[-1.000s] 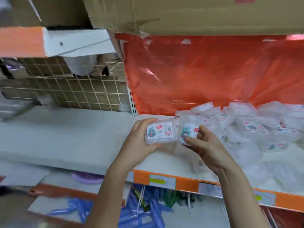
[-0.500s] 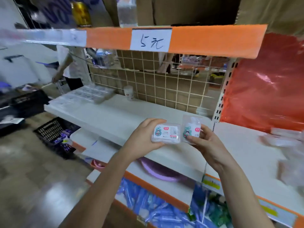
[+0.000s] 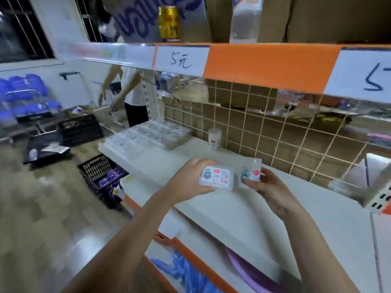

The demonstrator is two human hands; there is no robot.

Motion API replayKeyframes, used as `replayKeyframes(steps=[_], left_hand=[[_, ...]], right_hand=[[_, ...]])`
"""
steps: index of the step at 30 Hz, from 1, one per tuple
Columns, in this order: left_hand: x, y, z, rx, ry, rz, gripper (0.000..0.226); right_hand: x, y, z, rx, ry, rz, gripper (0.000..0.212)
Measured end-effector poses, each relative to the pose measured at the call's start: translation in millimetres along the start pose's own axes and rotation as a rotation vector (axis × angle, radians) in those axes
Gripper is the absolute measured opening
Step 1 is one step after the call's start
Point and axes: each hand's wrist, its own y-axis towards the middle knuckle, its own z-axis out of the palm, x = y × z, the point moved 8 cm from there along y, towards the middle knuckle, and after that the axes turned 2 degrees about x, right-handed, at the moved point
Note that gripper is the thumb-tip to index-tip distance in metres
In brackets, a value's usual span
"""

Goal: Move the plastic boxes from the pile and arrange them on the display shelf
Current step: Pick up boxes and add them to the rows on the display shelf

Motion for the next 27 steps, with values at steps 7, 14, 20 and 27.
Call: replayKeyframes(steps=[7, 14, 20, 27], left_hand=[[56.0, 52.4, -21.2, -0.015, 0.002, 0.035, 0.066], [106.0, 92.6, -31.1, 0.065, 0.023, 0.128, 0.064], [140.6, 129.7, -31.4, 0.183, 0.071, 0.241, 0.064], [162.6, 153.1, -25.1, 0.273, 0.063, 0.346, 0.066]], right_hand=[[9.2, 79.5, 33.9, 0.025, -0.040, 0.003, 0.055], [-6.1, 128.2, 49.1, -0.108, -0.093, 0.009, 0.069], [-8.4, 151.3, 50.7, -0.307, -0.107, -0.019, 0.076], [-9.0, 174.7, 34.8, -0.613, -0.202, -0.067, 0.060]])
